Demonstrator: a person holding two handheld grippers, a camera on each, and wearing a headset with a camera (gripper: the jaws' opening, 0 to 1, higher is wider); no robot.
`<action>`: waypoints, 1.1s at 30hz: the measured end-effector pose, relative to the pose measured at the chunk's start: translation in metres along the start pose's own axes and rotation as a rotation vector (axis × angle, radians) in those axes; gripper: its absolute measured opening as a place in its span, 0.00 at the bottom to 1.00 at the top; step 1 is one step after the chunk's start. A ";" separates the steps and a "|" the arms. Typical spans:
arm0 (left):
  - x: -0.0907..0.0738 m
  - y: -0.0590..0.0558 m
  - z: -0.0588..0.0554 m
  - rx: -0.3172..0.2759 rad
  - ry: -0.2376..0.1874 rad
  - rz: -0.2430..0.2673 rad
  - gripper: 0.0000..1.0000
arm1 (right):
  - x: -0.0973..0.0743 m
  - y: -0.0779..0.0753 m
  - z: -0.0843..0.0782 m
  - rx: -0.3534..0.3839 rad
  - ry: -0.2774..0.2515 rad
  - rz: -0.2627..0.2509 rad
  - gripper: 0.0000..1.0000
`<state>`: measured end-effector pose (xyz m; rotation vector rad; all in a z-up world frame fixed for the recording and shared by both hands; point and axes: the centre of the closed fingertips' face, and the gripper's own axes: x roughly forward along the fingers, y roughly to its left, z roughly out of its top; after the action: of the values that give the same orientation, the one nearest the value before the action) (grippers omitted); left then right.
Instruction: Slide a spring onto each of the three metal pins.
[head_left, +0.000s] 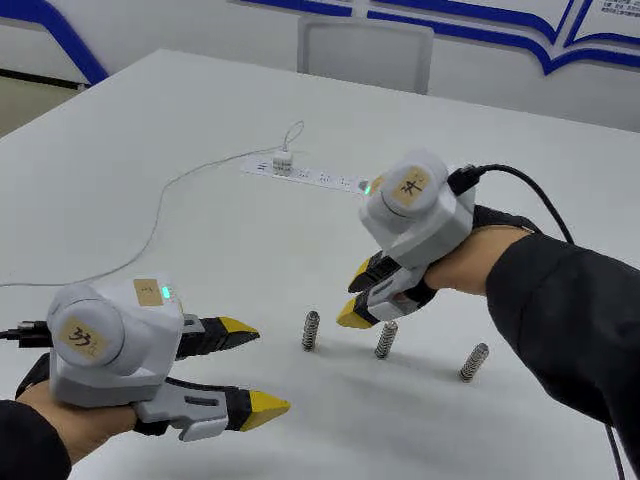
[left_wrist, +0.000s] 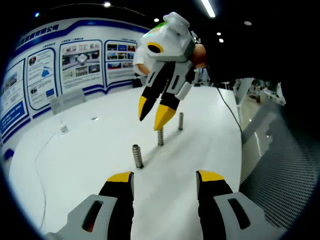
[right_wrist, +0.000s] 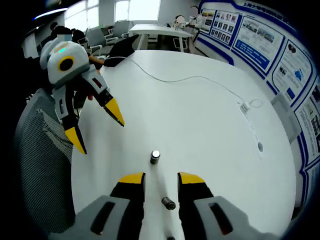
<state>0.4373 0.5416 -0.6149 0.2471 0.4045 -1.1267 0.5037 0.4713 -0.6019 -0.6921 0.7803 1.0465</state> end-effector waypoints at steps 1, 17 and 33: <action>0.000 0.000 0.000 0.001 0.001 0.000 0.51 | -0.004 0.000 -0.002 0.009 -0.011 -0.009 0.27; 0.004 -0.001 0.005 0.006 0.000 -0.004 0.53 | -0.056 -0.008 -0.043 0.156 -0.156 -0.135 0.31; 0.001 0.001 0.009 0.003 -0.005 0.007 0.55 | -0.096 -0.005 -0.100 0.278 -0.253 -0.243 0.41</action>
<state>0.4403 0.5373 -0.6076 0.2485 0.3969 -1.1206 0.4580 0.3423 -0.5764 -0.3955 0.5901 0.7673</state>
